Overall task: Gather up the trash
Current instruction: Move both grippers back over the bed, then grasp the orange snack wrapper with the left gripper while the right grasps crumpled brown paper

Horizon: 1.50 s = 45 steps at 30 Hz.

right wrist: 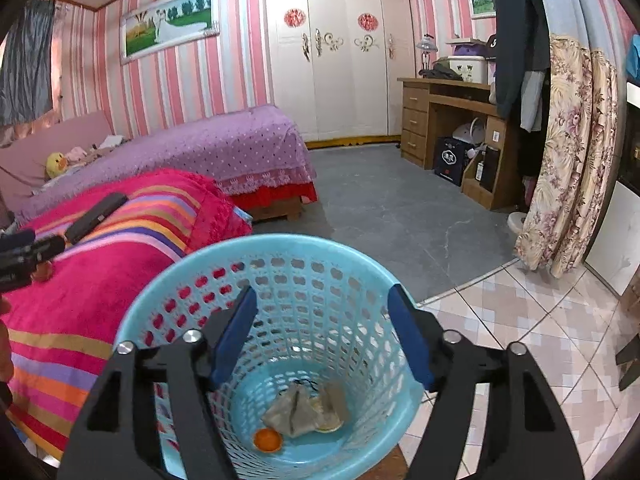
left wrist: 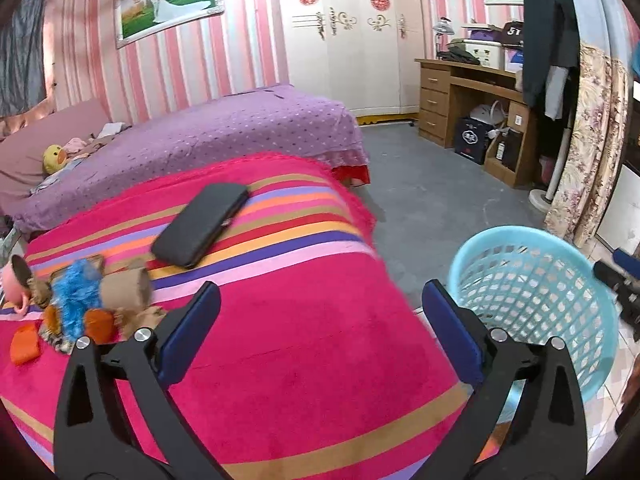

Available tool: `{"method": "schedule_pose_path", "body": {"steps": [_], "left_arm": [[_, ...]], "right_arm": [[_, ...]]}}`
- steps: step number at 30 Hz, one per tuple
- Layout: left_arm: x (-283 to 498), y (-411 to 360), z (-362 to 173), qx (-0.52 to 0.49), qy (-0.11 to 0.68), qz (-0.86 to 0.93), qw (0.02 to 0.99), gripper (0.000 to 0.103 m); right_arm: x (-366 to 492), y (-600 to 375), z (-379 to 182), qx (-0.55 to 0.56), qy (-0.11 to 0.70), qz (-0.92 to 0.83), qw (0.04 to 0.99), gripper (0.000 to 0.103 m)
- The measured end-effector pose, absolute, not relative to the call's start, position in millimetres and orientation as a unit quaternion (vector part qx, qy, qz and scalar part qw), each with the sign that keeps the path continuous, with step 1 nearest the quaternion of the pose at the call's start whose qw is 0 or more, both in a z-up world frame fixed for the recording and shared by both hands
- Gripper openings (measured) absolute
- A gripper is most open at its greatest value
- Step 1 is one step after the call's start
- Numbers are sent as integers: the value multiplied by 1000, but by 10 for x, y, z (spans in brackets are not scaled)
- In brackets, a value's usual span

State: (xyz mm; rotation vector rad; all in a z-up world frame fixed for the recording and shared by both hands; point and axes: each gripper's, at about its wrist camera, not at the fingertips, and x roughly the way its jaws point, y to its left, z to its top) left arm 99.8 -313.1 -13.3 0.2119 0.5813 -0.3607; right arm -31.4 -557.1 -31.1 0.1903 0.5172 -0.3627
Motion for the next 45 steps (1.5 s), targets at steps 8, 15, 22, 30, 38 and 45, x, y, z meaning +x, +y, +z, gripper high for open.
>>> {"method": "schedule_pose_path", "body": {"steps": [8, 15, 22, 30, 38, 45], "left_arm": [[973, -2420, 18, 97, 274, -140, 947, 97], [937, -1575, 197, 81, 257, -86, 959, 97], [927, -890, 182, 99, 240, -23, 965, 97], [1128, -152, -72, 93, 278, 11, 956, 97], [1410, 423, -286, 60, 322, 30, 944, 97], [1631, 744, -464, 38, 350, 46, 935, 97]], "right_arm": [[-308, -5291, -197, 129, 239, -131, 953, 87], [-123, -4785, -104, 131, 235, -78, 960, 90], [124, -4268, -101, 143, 236, -32, 961, 90], [515, -3625, -145, 106, 255, -6, 961, 90], [821, -3114, -177, 73, 268, 4, 961, 90], [1042, -2848, -236, 49, 284, 3, 957, 90]]}}
